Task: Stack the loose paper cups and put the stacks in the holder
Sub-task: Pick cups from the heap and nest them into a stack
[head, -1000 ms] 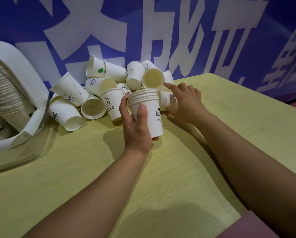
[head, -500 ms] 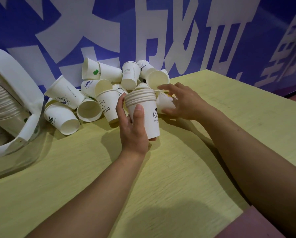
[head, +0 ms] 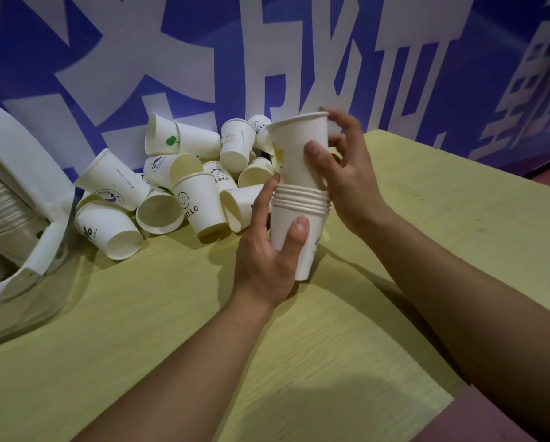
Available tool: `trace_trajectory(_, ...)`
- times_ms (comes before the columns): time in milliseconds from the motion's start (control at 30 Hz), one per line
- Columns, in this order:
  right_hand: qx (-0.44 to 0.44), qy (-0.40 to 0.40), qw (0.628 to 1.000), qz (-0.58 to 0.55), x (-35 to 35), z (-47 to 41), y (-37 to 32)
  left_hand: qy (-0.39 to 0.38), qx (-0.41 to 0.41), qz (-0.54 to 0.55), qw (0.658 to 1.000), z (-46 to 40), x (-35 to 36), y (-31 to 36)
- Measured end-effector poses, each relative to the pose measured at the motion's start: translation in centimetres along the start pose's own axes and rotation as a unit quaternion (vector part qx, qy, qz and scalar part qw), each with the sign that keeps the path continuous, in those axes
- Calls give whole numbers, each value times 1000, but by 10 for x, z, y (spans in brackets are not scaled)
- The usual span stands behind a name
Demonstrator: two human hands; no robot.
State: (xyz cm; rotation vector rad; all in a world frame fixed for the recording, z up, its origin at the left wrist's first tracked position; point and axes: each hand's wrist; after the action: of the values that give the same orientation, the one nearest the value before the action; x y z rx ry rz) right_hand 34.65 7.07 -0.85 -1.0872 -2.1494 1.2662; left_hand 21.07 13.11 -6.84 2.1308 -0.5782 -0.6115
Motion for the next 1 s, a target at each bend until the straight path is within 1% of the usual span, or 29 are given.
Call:
trace_trajectory(67, 19, -13, 1000, -18, 8, 4, 4, 14, -9, 5, 1000, -1, 0, 0)
trace_trajectory(200, 25, -67, 997, 8, 18, 11, 16, 83, -23, 18, 996, -6, -2, -5)
trace_trajectory(267, 28, -76, 997, -3, 21, 11, 20, 119, -28, 30, 992, -7, -3, -7)
trace_trajectory(367, 20, -67, 997, 14, 23, 9, 23, 150, -28, 56, 987, -8, -3, -8)
trace_trajectory(433, -4, -55, 997, 53, 21, 9, 27, 156, -34, 83, 984, -9, -3, -9)
trace_trajectory(467, -8, -35, 996, 79, 20, 8, 29, 157, -40, 99, 982, -9, -3, -9)
trace_trajectory(500, -3, 0, 994, 105, 19, 5, 32, 159, -44, 112, 980, -9, -4, -8)
trace_trajectory(567, 42, 87, 984, 149, 19, -9, 40, 164, -40, 124, 978, -8, -5, -5)
trace_trajectory(600, 79, 111, 976, 167, 18, -17, 44, 168, -37, 126, 977, -8, -5, -5)
trace_trajectory(633, 118, 115, 969, 183, 17, -25, 50, 169, -35, 128, 977, -7, -5, -4)
trace_trajectory(700, 178, 88, 961, 192, 16, -38, 58, 174, -42, 133, 975, -8, -6, -5)
trace_trajectory(767, 201, 58, 963, 171, 14, -46, 64, 178, -50, 142, 972, -9, -7, -5)
trace_trajectory(867, 191, 60, 969, 142, 15, -53, 75, 176, -49, 145, 972, -9, -7, -5)
trace_trajectory(933, 171, 71, 972, 144, 18, -55, 82, 179, -45, 142, 972, -9, -7, -5)
trace_trajectory(1000, 152, 65, 975, 150, 20, -57, 87, 172, -39, 135, 975, -9, -7, -7)
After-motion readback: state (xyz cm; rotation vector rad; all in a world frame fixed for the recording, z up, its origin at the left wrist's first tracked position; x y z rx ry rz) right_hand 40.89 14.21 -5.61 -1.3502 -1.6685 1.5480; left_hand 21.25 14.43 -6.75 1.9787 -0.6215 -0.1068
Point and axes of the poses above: each hand's wrist, its own z-axis away from the middle knuckle, its own x-axis out of the palm, y = z × x, and after that the axes turned 3 degrees about x, right-handed
